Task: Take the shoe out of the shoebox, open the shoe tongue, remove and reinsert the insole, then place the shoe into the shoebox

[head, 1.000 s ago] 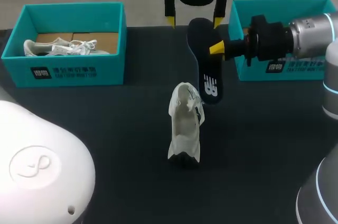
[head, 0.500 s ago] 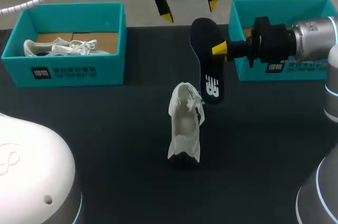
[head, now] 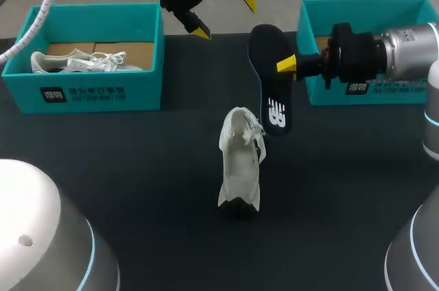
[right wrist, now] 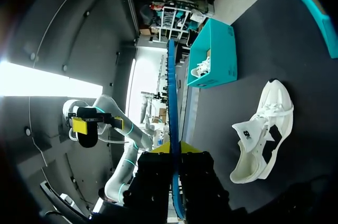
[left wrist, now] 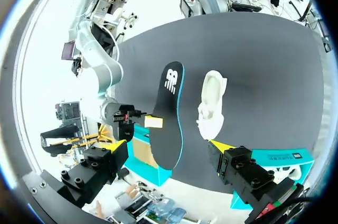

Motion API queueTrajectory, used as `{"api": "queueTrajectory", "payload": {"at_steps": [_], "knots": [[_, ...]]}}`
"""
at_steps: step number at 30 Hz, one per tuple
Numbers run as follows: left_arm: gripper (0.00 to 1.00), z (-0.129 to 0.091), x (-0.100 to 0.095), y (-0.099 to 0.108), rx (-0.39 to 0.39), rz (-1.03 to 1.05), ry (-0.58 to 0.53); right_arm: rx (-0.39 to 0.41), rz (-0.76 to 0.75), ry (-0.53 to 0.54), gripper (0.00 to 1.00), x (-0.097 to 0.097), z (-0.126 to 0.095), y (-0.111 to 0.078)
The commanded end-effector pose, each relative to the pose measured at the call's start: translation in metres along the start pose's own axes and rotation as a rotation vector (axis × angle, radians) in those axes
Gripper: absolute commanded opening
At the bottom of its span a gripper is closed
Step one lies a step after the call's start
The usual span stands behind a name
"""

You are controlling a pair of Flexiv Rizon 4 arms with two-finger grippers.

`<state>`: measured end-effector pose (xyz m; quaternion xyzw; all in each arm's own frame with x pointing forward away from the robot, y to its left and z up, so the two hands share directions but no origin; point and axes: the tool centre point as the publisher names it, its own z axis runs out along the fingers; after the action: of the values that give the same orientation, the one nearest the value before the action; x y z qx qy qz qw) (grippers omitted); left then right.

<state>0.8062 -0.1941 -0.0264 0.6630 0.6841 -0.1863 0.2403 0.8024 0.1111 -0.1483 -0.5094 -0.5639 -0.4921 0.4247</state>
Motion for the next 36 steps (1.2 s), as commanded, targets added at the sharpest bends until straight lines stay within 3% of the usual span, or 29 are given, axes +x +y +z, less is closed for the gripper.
{"api": "queueTrajectory", "payload": {"at_steps": [1, 13, 23, 30, 36], "knots": [[1.0, -0.002, 0.008, 0.0, 0.024, 0.029, -0.289, -0.005, 0.0, -0.001, 0.0, 0.0, 0.0, -0.003], [1.0, -0.002, 0.008, 0.0, 0.024, 0.029, -0.289, 0.008, 0.008, 0.031, 0.0, 0.001, -0.001, -0.004], [1.0, 0.009, 0.025, 0.007, -0.043, 0.042, -0.558, 0.026, 0.027, 0.05, 0.0, 0.019, -0.013, 0.006], [1.0, 0.017, 0.027, 0.009, -0.083, 0.066, -0.663, 0.018, 0.041, 0.058, 0.0, 0.03, -0.022, 0.009], [1.0, 0.021, 0.026, 0.012, -0.112, 0.03, -0.662, 0.017, 0.038, 0.065, 0.0, 0.028, -0.024, 0.009]]}}
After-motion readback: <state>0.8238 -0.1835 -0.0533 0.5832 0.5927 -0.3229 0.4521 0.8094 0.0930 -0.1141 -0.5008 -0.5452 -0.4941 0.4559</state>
